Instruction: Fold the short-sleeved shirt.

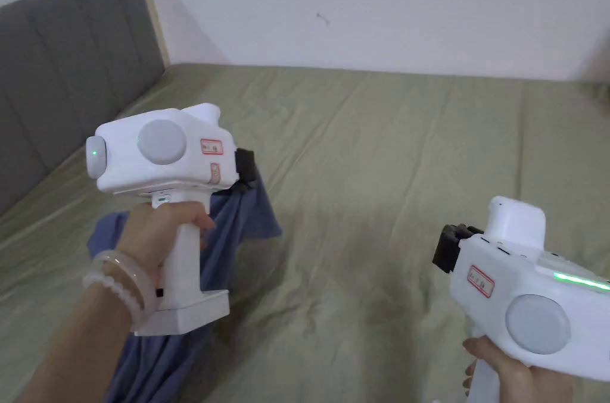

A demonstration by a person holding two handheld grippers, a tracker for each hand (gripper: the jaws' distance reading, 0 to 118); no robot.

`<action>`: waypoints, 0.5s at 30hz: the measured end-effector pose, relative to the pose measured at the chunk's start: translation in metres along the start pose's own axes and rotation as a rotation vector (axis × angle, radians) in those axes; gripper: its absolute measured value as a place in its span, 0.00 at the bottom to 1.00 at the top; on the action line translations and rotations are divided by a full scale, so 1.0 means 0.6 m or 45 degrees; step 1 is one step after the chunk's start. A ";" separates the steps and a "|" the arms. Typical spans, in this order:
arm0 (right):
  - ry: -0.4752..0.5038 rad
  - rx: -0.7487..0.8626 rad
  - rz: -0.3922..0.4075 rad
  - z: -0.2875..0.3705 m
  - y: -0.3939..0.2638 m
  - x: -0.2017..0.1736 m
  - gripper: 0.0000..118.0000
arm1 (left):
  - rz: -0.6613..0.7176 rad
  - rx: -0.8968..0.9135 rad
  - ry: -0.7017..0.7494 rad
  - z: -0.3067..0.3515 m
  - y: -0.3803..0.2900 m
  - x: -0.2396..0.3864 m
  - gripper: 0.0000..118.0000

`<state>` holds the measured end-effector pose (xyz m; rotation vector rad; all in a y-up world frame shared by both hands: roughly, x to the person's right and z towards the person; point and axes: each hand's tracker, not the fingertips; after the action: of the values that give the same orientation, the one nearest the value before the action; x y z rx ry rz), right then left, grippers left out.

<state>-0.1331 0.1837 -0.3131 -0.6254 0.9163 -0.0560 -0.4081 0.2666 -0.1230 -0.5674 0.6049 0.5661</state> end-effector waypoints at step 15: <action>-0.412 0.183 -0.124 0.177 0.047 0.245 0.00 | -0.457 -0.356 -0.395 -0.138 -0.271 0.385 0.03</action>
<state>0.0325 0.2134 -0.3871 -0.5263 0.5634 -0.1038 -0.1768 0.1729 -0.2791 -0.8127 0.1228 0.3881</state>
